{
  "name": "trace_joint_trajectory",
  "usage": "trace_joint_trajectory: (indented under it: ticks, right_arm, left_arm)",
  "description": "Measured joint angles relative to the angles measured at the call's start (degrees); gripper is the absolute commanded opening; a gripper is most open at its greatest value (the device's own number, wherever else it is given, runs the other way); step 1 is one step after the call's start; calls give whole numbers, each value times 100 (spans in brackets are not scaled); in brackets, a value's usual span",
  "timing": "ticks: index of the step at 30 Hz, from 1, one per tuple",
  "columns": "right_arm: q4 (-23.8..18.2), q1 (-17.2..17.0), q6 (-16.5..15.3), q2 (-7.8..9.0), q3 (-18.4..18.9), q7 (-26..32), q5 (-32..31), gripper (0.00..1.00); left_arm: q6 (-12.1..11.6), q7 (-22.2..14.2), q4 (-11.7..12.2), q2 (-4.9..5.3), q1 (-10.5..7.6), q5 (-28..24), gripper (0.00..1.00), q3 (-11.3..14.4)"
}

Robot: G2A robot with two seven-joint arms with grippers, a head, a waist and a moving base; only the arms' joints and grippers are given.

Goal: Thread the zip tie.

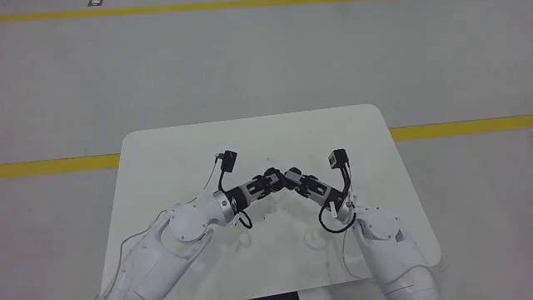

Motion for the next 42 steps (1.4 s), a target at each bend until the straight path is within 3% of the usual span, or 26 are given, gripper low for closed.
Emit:
trace_joint_trajectory:
  ticks: [2,3,4,19,23,32,36,42]
  right_arm:
    - [0,-3,0,-5,2,4,-6,0]
    - [1,-4,0,-7,3,8,-6,39]
    - [4,-6,0,-9,5,12,-2,100]
    - [325,-133,0,28,601,166,383,100]
    - [519,-116,0,37,658,232,583,100]
    - [518,-116,0,37,659,224,578,100]
    - [519,-116,0,37,659,224,578,100]
    - [519,-116,0,37,659,224,578,100]
  left_arm:
    - [-4,-4,1,0,0,2,0,0]
    - [-7,-6,1,0,2,2,0,-1]
    - [-10,-8,2,0,5,3,0,-3]
    - [-126,-93,-205,82,180,331,0,-153]
    - [-158,-314,-330,100,161,589,0,-81]
    - [-143,-269,-324,103,161,621,0,-98]
    - [-255,-145,-429,198,298,823,0,-447]
    - [-427,-395,-932,490,959,1190,0,-1518]
